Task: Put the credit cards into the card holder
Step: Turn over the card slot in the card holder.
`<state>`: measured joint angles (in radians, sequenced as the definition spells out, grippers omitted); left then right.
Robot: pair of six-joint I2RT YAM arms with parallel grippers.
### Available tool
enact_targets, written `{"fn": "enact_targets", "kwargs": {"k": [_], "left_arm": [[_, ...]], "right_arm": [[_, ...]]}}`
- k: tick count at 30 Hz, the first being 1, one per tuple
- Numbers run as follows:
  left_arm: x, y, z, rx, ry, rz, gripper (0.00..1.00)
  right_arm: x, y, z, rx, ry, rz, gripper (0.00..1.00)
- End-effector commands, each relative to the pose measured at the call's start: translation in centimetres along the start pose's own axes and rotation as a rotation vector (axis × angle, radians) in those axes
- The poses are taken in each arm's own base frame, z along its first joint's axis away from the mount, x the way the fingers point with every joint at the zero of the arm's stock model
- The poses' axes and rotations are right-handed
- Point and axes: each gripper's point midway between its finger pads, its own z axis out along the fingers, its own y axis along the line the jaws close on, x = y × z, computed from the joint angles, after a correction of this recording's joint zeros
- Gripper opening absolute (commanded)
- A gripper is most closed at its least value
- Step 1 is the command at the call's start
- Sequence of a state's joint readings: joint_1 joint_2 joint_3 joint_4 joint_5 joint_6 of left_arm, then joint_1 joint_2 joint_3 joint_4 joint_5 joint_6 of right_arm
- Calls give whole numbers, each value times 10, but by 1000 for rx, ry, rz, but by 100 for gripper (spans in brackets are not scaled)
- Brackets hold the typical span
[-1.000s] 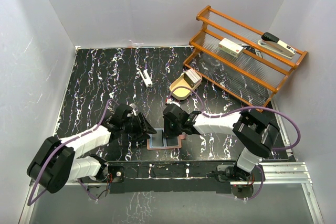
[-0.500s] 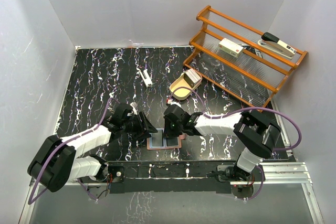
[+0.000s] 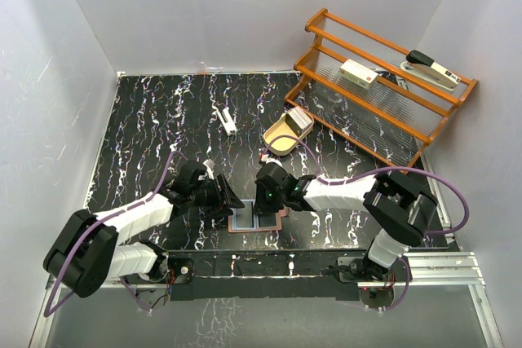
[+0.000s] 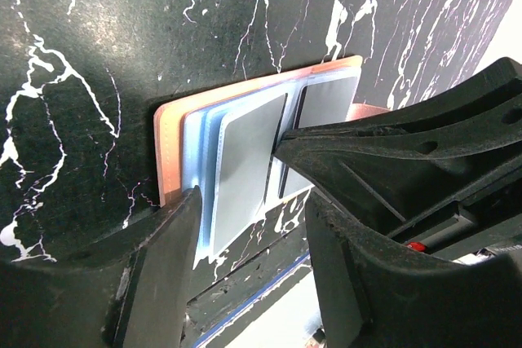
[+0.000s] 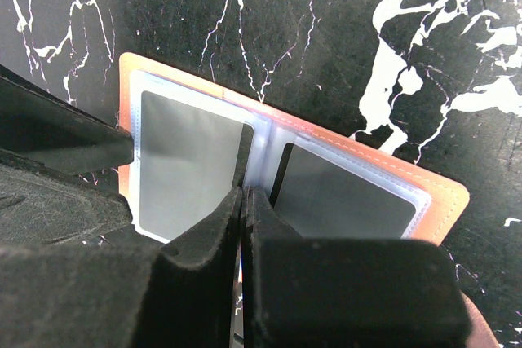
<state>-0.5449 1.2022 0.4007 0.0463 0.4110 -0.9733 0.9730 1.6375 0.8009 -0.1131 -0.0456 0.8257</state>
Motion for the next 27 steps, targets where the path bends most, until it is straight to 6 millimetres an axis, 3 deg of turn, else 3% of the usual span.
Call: {"fn": "enact_targets", "kwargs": {"k": [1, 5, 12, 16, 19, 22, 27], "left_arm": [[-2, -11, -1, 40, 18, 25, 53], [-1, -16, 0, 72, 24, 24, 50], [1, -28, 1, 135, 45, 12, 32], [-1, -34, -2, 148, 42, 15, 26], [-1, -33, -1, 145, 41, 9, 28], [1, -37, -1, 162, 59, 4, 35], [0, -51, -5, 209, 55, 13, 46]], "right_arm": [[30, -33, 12, 100, 75, -12, 0], [30, -32, 13, 103, 79, -16, 0], [28, -29, 10, 98, 79, -19, 0], [20, -20, 5, 73, 58, -25, 0], [14, -16, 3, 51, 29, -31, 0], [10, -9, 2, 21, 12, -42, 0], [-3, -6, -6, 38, -23, -69, 11]]}}
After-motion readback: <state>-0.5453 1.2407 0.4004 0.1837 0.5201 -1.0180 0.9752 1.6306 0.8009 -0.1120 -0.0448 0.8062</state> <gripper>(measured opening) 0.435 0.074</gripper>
